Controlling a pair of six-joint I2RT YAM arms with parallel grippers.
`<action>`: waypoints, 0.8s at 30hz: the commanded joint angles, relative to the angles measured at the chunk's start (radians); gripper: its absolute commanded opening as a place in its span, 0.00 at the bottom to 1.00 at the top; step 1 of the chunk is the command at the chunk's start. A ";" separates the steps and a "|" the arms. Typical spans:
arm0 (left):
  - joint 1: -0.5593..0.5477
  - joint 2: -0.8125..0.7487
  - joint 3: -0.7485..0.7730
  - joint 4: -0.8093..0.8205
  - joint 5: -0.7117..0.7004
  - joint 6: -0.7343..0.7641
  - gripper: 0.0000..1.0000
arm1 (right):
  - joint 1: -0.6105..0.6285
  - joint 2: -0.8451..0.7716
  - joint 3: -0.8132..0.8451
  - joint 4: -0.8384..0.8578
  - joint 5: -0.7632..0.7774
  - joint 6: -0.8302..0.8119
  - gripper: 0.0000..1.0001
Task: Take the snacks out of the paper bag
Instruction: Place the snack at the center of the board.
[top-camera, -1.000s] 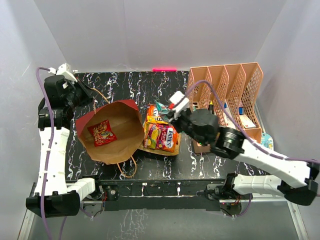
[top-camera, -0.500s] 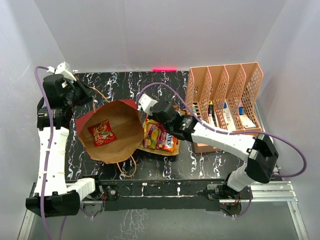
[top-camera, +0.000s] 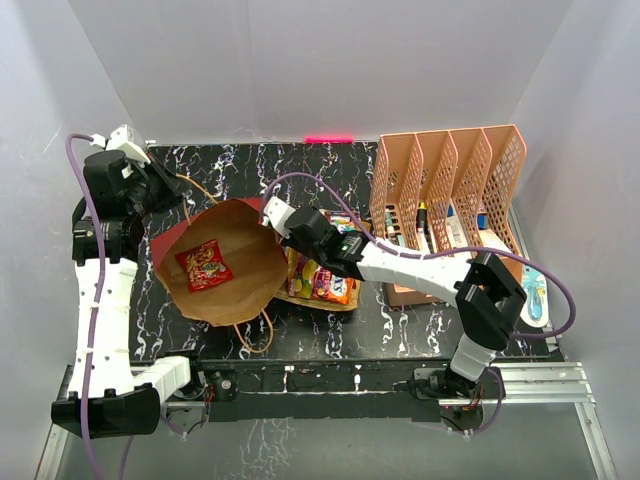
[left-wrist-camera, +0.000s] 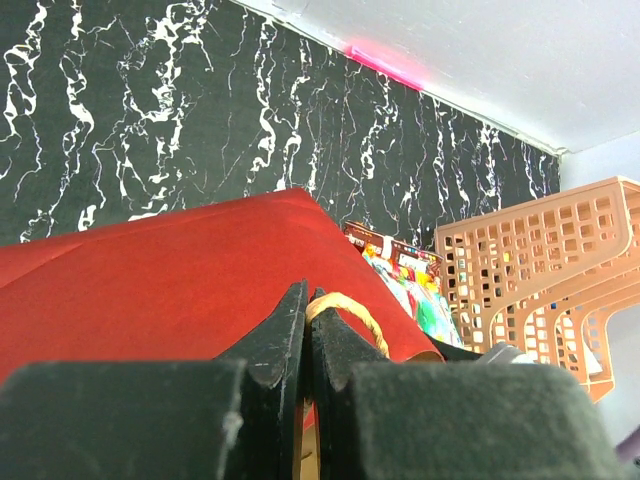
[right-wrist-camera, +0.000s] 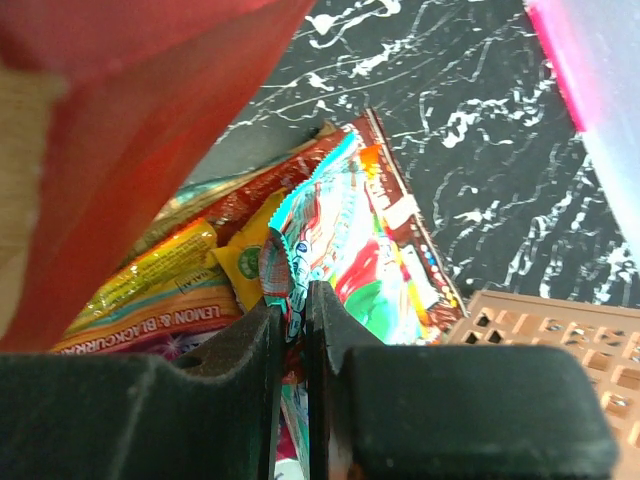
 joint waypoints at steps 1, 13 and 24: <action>-0.001 -0.030 0.024 -0.009 -0.020 0.014 0.00 | 0.003 0.013 0.027 0.047 -0.130 0.130 0.07; -0.001 -0.036 0.022 -0.016 -0.020 0.020 0.00 | 0.003 0.117 -0.009 0.051 -0.144 0.458 0.07; -0.002 -0.043 0.019 -0.015 -0.015 0.020 0.00 | -0.034 0.040 -0.081 0.150 -0.087 0.339 0.25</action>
